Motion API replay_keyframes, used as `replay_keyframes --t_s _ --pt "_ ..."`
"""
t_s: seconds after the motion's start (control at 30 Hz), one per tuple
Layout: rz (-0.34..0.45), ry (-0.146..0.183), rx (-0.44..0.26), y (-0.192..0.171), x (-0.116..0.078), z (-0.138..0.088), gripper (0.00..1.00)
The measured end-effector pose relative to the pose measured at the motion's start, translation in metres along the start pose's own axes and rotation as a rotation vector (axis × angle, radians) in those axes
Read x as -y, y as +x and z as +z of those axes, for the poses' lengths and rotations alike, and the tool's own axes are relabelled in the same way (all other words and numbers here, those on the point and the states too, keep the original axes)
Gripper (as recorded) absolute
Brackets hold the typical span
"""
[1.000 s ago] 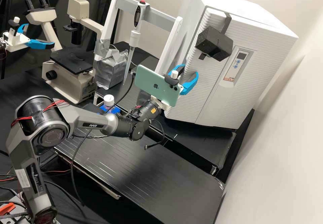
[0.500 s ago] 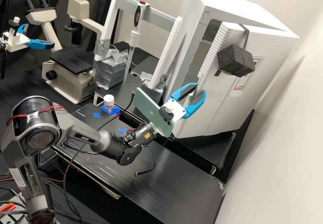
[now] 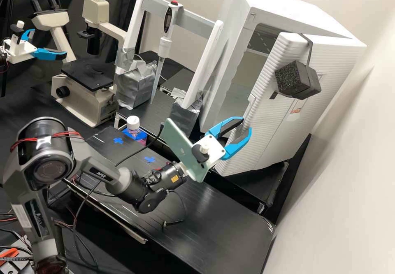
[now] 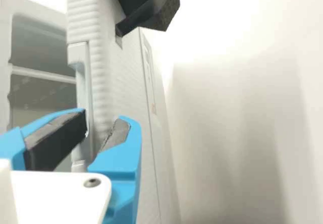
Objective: Open the door
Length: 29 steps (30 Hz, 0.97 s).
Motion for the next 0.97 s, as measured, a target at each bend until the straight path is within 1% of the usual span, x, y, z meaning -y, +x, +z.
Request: replay_keyframes --t_s 0.03,0.07,0.13,0.17,0.23,0.27,0.33,0.4,0.5,0.57,0.6,0.63,0.67,0.77,0.83,0.9,0.97 --pt "0.010 -0.012 0.005 -0.008 -0.003 -0.002 1.00" --pt "0.014 -0.016 0.020 -0.015 -0.005 -0.002 1.00" --pt "0.022 -0.014 0.031 -0.027 -0.009 -0.005 1.00" --pt "0.028 -0.006 0.026 -0.034 -0.011 -0.008 1.00" --pt "0.026 0.019 0.000 -0.045 -0.013 -0.017 1.00" --pt "0.023 0.025 -0.014 -0.049 -0.013 -0.021 1.00" --pt "0.000 0.026 -0.059 -0.058 -0.009 -0.032 1.00" --pt "-0.045 0.033 -0.125 -0.067 -0.001 -0.046 1.00" --pt "-0.144 0.066 -0.223 -0.078 0.016 -0.064 1.00" --pt "-0.192 0.084 -0.279 -0.087 0.030 -0.076 1.00" --pt "-0.207 0.079 -0.298 -0.091 0.035 -0.080 1.00" --pt "-0.224 0.085 -0.316 -0.094 0.040 -0.084 1.00" --pt "-0.249 0.098 -0.335 -0.098 0.045 -0.088 1.00" --pt "-0.307 0.128 -0.370 -0.106 0.058 -0.097 1.00" --pt "-0.337 0.148 -0.378 -0.110 0.065 -0.101 1.00" --pt "-0.356 0.154 -0.373 -0.111 0.070 -0.102 1.00" --pt "-0.376 0.150 -0.364 -0.112 0.076 -0.102 1.00"
